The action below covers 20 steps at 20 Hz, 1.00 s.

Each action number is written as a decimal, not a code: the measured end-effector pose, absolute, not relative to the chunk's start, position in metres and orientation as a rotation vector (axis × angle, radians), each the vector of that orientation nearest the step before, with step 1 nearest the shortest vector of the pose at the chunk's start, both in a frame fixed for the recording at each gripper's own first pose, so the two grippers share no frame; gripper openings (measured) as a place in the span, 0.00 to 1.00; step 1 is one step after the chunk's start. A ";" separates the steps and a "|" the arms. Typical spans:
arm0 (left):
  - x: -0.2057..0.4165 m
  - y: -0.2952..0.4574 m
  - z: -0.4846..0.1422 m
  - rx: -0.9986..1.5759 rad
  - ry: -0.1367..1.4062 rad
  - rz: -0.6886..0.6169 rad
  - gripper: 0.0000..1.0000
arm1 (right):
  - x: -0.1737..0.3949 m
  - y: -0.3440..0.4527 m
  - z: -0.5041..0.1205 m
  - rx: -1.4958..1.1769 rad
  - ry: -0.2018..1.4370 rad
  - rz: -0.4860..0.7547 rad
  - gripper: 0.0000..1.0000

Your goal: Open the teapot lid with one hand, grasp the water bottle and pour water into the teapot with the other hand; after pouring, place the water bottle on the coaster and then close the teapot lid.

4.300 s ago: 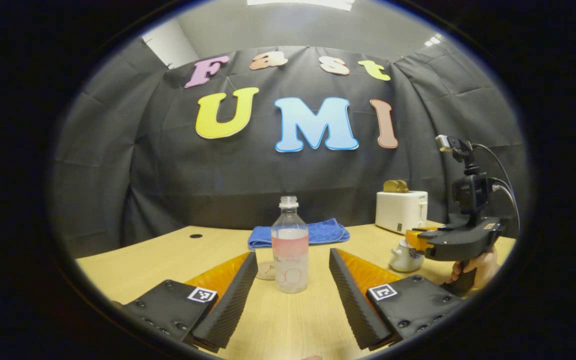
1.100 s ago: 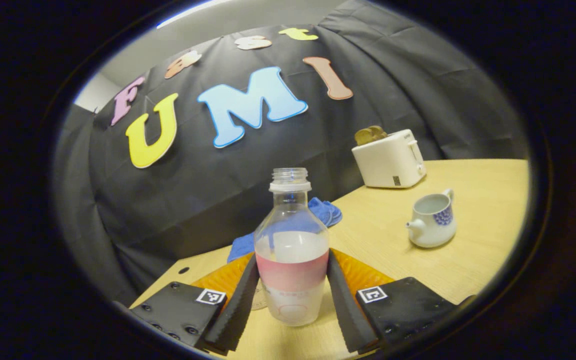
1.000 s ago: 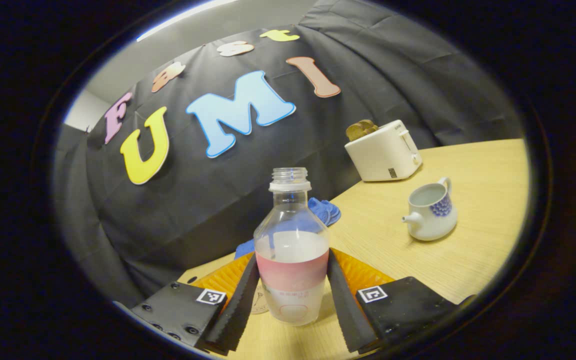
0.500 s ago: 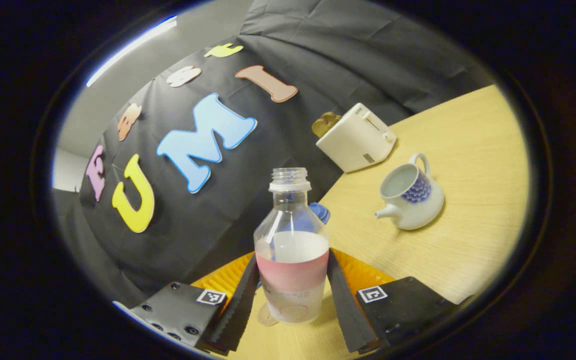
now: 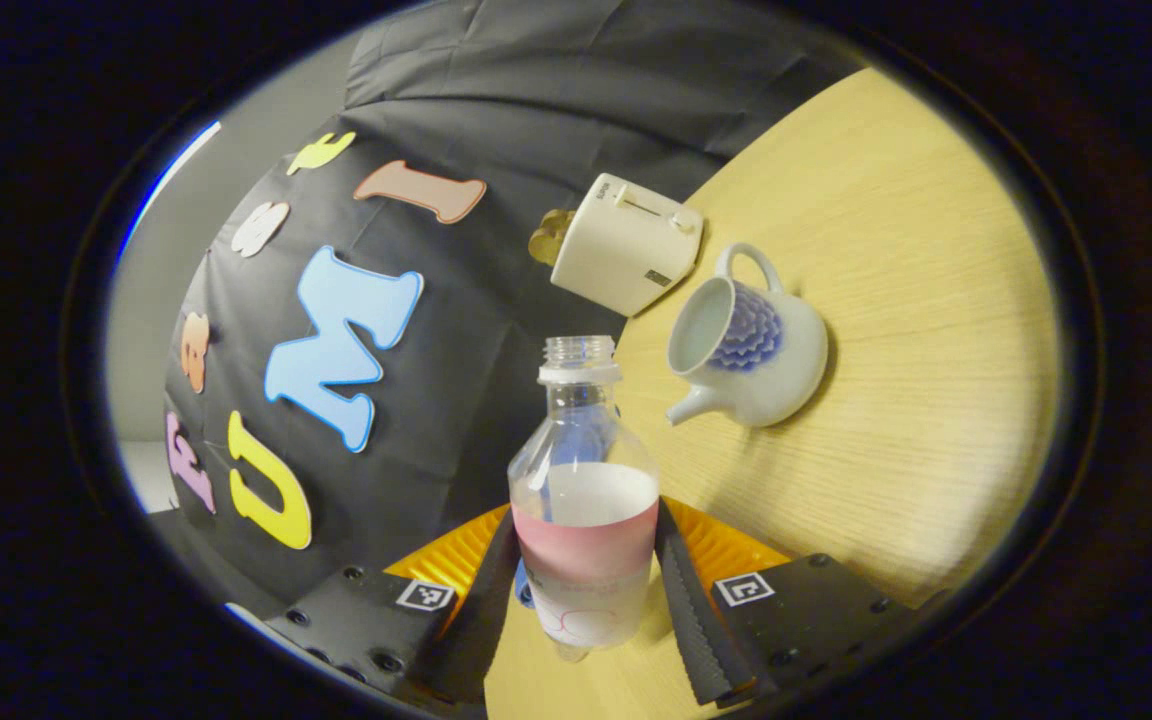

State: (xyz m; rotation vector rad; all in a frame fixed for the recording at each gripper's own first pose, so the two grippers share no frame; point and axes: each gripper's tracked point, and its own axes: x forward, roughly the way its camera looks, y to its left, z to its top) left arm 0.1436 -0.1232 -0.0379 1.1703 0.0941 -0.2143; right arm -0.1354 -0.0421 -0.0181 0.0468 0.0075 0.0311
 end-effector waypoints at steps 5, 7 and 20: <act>0.145 -0.129 -0.045 1.289 0.109 -0.221 0.86 | -0.134 -0.045 -0.020 0.054 0.016 0.029 0.04; 0.146 -0.128 -0.049 1.333 0.132 -0.217 0.86 | -0.133 -0.046 -0.022 0.057 0.022 0.028 0.05; 0.145 -0.136 -0.040 1.614 0.137 -0.187 0.86 | -0.136 -0.056 -0.017 0.048 0.005 0.007 0.05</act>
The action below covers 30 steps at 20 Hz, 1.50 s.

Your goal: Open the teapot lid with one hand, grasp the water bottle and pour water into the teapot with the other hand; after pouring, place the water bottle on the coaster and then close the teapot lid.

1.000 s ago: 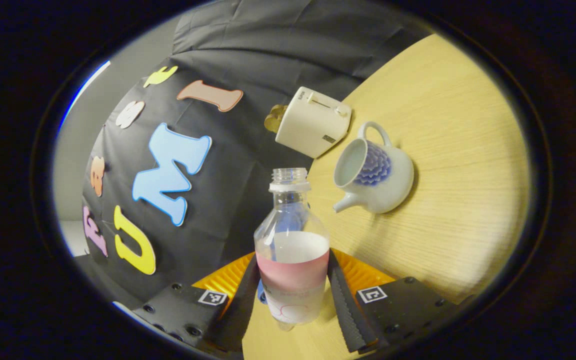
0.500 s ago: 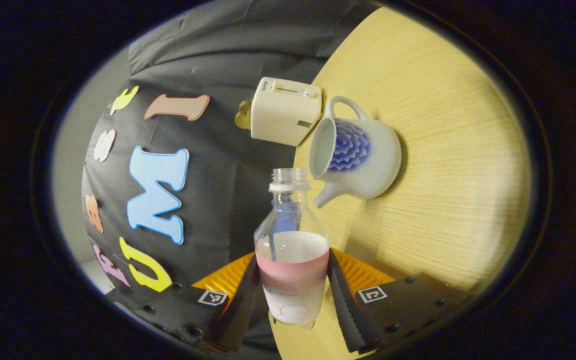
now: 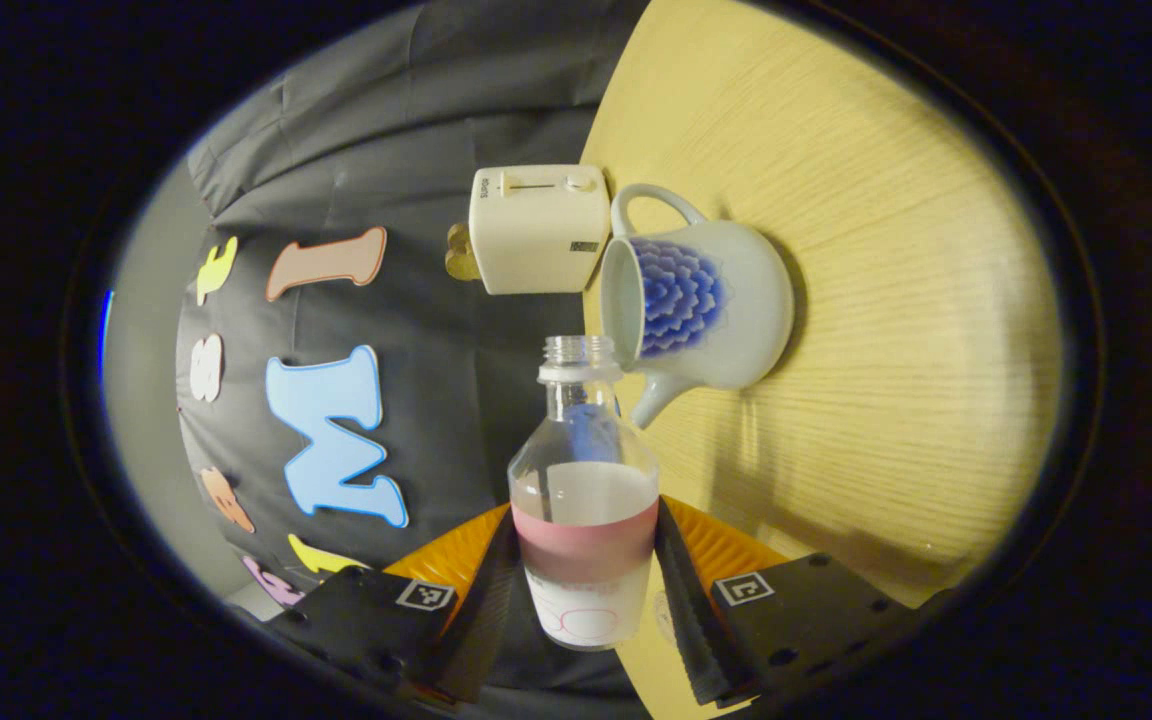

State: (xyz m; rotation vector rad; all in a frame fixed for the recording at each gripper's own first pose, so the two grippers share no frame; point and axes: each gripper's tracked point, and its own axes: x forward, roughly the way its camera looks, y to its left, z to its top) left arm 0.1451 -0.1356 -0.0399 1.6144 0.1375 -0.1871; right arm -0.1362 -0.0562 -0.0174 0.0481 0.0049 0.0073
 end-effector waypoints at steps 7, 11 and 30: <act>0.146 -0.135 -0.033 1.737 0.154 -0.179 0.86 | -0.137 -0.059 -0.018 0.036 0.002 0.001 0.04; 0.146 -0.135 -0.030 1.779 0.147 -0.172 0.86 | -0.136 -0.061 -0.020 0.047 0.008 -0.003 0.04; 0.141 -0.140 -0.020 1.927 0.158 -0.213 0.86 | -0.137 -0.063 -0.020 0.059 0.009 -0.003 0.05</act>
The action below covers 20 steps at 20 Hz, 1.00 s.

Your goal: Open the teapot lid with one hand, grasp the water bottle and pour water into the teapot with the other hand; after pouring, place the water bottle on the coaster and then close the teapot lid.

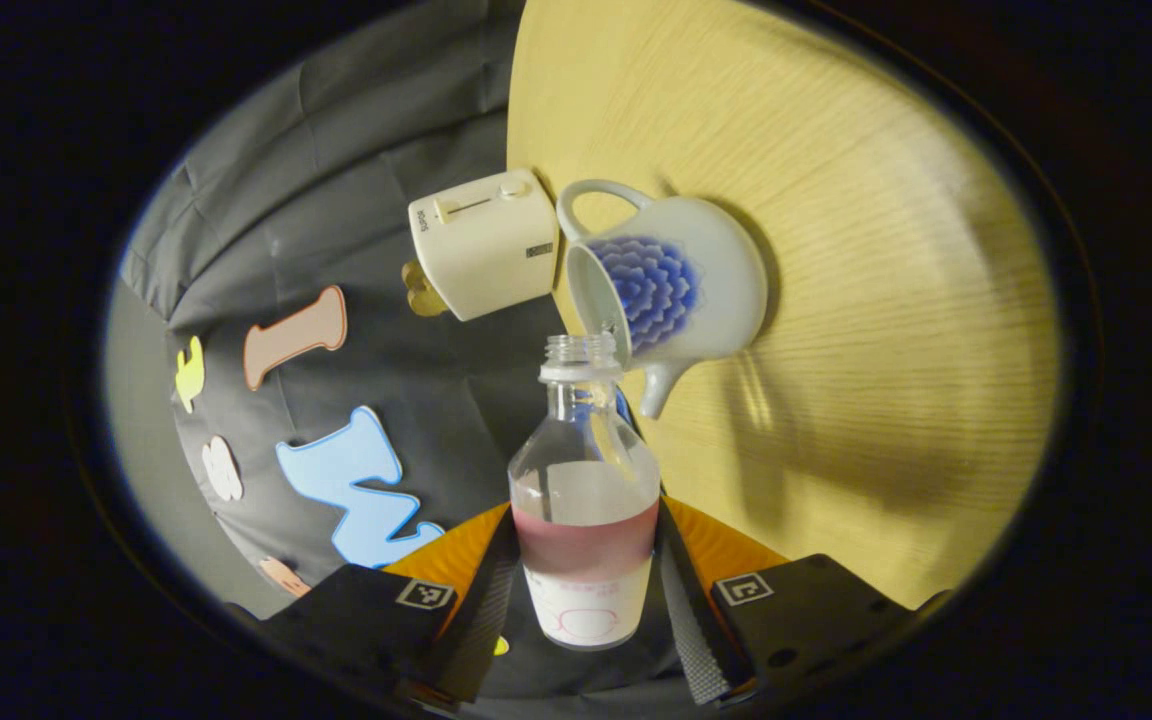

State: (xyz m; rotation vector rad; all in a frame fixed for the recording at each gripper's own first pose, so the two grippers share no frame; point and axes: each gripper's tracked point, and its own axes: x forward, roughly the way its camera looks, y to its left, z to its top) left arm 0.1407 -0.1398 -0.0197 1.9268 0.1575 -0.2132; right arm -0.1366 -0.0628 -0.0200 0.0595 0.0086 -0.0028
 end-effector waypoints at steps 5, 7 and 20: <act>0.146 -0.136 -0.014 1.974 0.172 -0.211 0.86 | -0.136 -0.064 -0.023 0.066 0.018 -0.003 0.04; 0.145 -0.138 -0.012 2.002 0.185 -0.210 0.86 | -0.135 -0.065 -0.024 0.068 0.022 -0.005 0.05; 0.137 -0.149 0.000 2.111 0.150 -0.202 0.86 | -0.133 -0.067 -0.029 0.081 0.043 -0.007 0.04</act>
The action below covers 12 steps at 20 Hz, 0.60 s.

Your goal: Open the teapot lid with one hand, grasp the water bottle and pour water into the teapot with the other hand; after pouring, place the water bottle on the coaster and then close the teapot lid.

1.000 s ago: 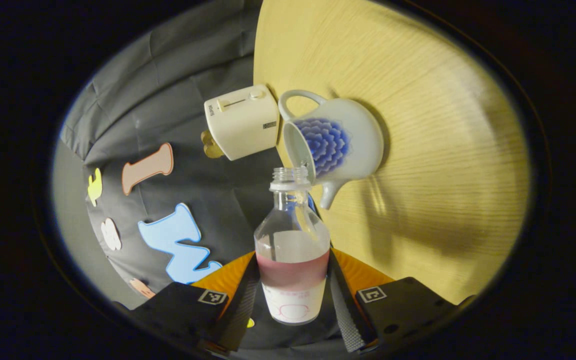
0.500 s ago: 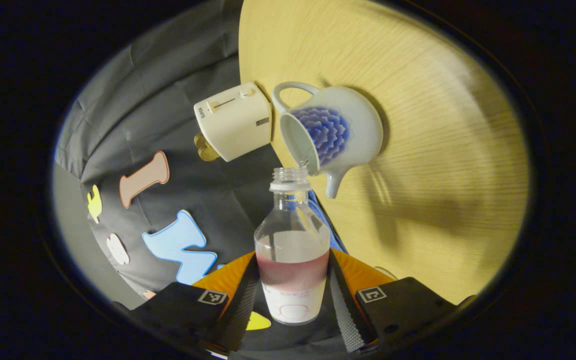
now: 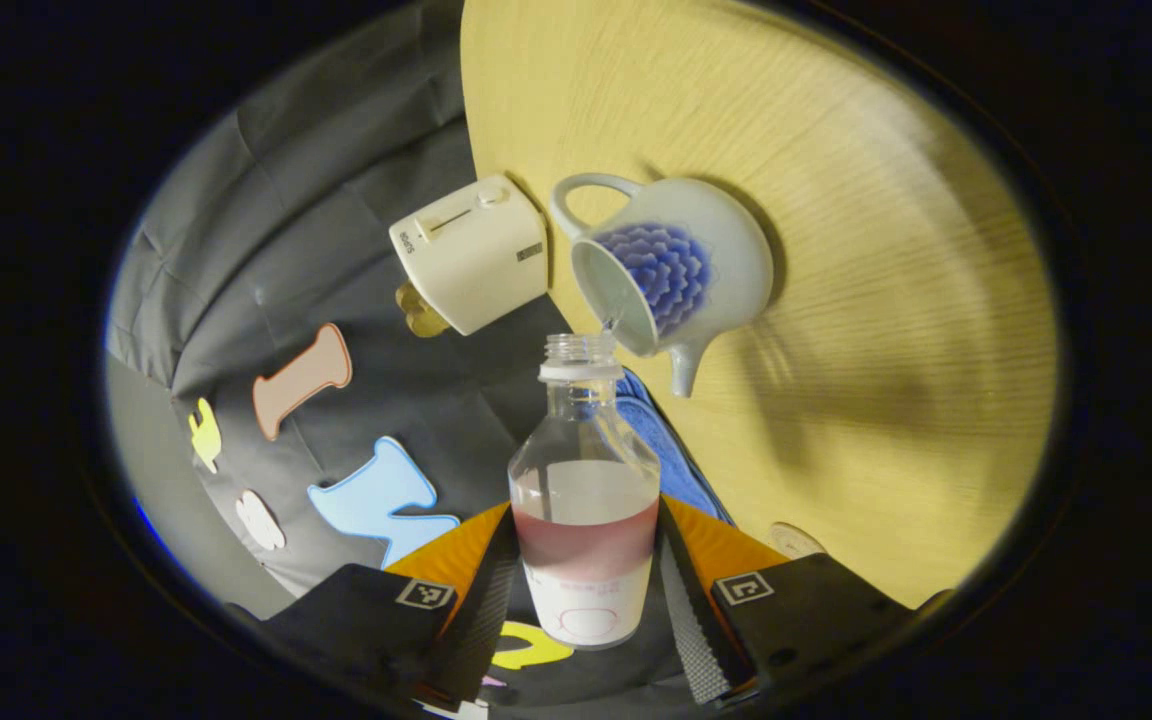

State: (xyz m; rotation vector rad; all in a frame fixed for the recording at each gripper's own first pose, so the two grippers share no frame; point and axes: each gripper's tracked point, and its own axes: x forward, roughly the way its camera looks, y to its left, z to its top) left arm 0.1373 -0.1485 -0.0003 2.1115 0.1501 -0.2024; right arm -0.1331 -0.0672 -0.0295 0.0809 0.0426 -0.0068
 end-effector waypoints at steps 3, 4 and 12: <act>0.137 -0.150 0.002 2.134 0.145 -0.205 0.86 | -0.132 -0.066 -0.032 0.084 0.055 -0.001 0.04; 0.137 -0.152 0.003 2.139 0.141 -0.204 0.86 | -0.132 -0.067 -0.032 0.086 0.057 0.000 0.04; 0.134 -0.158 0.005 2.187 0.138 -0.200 0.85 | -0.133 -0.066 -0.028 0.088 0.047 0.002 0.04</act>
